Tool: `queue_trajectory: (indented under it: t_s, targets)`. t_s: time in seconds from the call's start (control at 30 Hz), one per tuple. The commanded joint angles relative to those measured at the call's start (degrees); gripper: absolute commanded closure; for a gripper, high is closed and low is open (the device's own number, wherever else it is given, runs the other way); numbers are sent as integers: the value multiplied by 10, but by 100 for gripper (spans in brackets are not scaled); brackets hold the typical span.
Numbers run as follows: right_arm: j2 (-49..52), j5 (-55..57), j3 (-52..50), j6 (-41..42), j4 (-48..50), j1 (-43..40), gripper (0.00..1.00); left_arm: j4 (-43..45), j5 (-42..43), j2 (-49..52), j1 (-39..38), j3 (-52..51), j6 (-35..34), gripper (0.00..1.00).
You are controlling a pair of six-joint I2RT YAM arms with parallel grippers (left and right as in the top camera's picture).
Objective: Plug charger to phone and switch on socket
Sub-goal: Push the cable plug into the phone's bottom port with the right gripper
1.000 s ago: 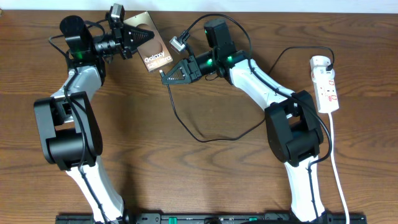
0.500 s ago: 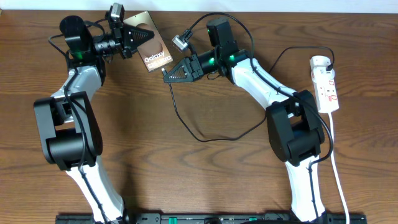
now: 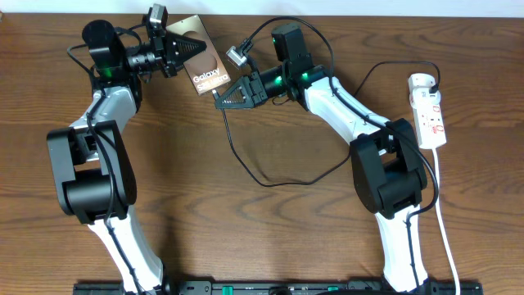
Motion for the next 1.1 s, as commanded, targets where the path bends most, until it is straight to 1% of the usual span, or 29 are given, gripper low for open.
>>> queue_trajectory:
  t_s: [0.0, 0.73, 1.07]
  targets:
    - [2, 3, 5, -8, 0, -5, 99, 8, 14, -9, -2, 7, -1, 93]
    - [2, 9, 5, -7, 0, -17, 99, 9, 14, -9, -2, 7, -1, 93]
    - [2, 22, 5, 3, 1, -17, 99, 30, 14, -9, -7, 7, -1, 93]
